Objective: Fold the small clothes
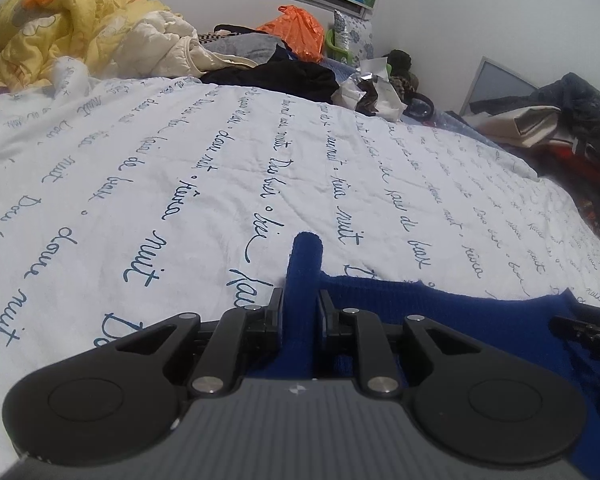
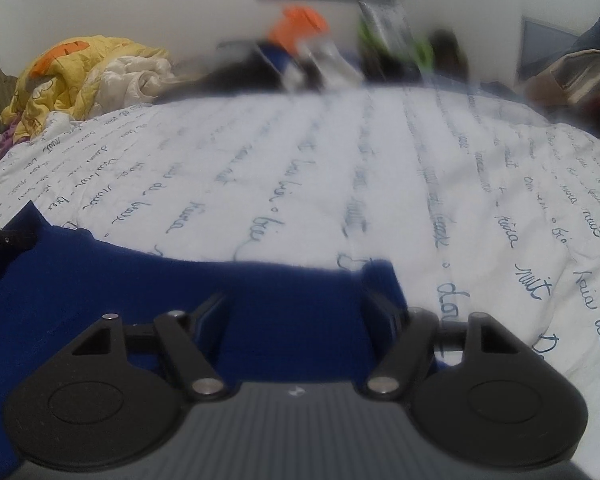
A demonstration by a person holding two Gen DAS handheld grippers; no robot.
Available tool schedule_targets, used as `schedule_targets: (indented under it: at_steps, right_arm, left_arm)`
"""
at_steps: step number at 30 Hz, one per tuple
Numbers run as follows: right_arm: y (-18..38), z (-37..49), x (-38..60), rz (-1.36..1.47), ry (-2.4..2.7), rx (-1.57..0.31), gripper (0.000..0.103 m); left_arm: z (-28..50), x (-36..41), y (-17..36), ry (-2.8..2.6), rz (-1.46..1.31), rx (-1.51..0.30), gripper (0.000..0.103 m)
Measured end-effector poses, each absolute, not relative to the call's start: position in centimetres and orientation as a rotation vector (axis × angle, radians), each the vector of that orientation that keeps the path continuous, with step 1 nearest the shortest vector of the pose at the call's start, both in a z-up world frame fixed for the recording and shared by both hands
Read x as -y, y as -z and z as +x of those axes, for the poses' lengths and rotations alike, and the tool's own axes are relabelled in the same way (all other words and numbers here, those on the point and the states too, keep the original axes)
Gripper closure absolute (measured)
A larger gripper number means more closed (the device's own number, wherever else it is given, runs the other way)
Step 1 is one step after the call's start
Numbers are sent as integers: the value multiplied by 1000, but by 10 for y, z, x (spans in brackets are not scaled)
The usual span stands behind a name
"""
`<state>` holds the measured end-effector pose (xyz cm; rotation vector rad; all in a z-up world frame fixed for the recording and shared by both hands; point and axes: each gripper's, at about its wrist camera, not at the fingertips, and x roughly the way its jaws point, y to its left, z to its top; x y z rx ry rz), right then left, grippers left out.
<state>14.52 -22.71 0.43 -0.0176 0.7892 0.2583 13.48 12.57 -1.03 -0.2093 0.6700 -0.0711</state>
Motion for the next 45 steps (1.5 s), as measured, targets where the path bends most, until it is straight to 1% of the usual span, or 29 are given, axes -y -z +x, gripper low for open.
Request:
schedule_targets:
  at_steps: [23,32,33,34,35,36,37,38,40,43,45]
  right_arm:
    - [-4,142,227,-14,-247,-788,29]
    - [-3,142,225,-9,-239,-787,29]
    - [-3,142,226,-5,-239,-787,29]
    - [-4,142,226,3,-237,-787,30]
    - [-4,142,227,7,-236,-787,30]
    - [-4,142,227,8,-236,-787,29]
    - [-4,142,227,11,-236,-786,30]
    - [-4,142,228,18,-237,-785,29]
    - [-4,142,230,36,-241,-783,29]
    - [-5,142,231,37,-243,-782,29]
    - [-5,142,231,36,-243,-782,29]
  left_arm:
    - [132,-154,17,116,-424,-666,80]
    - [130,-147,14,90,-363,-662,79]
    - [129,-145,12,74,-346,-663,76]
    - [126,-144,8,39,-321,-665,70]
    - [116,-143,3,-18,-298,-658,44]
    - [101,-144,-3,-80,-290,-631,21]
    - [80,-148,-9,-115,-300,-580,16]
    - [57,-154,-16,-120,-324,-531,14]
    - [12,-163,-27,-96,-375,-501,14]
    - [-43,-161,-27,-57,-427,-537,16]
    - [-69,-149,-24,-16,-399,-544,16]
